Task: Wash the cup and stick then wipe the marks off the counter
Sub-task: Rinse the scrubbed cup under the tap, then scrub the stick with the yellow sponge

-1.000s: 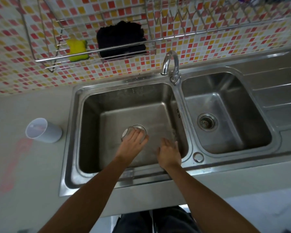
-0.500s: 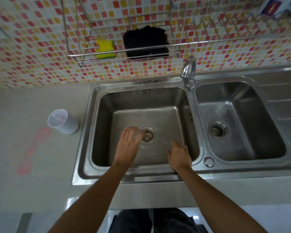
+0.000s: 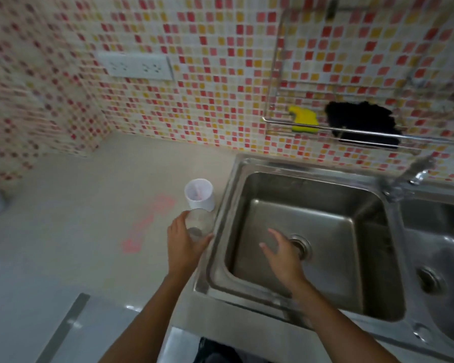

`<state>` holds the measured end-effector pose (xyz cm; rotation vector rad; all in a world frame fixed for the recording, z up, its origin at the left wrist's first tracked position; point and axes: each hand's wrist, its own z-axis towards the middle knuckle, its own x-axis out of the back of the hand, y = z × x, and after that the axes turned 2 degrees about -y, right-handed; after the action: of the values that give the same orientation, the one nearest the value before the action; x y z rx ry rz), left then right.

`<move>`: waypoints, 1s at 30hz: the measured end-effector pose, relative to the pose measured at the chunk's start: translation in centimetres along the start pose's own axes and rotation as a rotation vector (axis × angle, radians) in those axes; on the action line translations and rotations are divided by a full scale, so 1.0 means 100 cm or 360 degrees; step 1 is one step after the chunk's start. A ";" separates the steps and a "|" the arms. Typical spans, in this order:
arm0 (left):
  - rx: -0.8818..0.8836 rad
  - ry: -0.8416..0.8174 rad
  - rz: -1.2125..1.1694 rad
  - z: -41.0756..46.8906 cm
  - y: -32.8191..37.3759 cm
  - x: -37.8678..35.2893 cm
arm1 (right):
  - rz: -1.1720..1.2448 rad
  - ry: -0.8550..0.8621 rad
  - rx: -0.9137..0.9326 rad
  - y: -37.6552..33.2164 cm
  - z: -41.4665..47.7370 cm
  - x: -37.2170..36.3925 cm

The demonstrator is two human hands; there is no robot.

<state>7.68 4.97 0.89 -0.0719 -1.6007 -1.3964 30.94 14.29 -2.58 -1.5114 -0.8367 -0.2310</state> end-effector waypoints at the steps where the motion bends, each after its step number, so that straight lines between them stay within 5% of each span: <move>1: 0.0034 -0.0038 -0.0030 0.006 -0.010 0.007 | 0.0005 0.0004 0.0026 -0.015 0.007 -0.009; 13: 0.0109 -0.0365 -0.0251 0.033 -0.068 0.037 | 0.0058 -0.0106 0.0014 -0.100 0.053 -0.082; 18: -0.0378 -0.0098 -0.0047 0.087 -0.043 0.055 | 0.0103 -0.0124 0.0231 -0.142 0.078 -0.082; 30: -0.1028 -0.0545 0.0515 0.170 -0.013 0.031 | 0.0019 -0.0273 0.0122 -0.170 0.103 -0.090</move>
<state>-5.03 16.21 4.31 -0.9510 -1.2588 -1.6398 10.57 18.99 3.67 -1.4786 -0.9617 -0.0597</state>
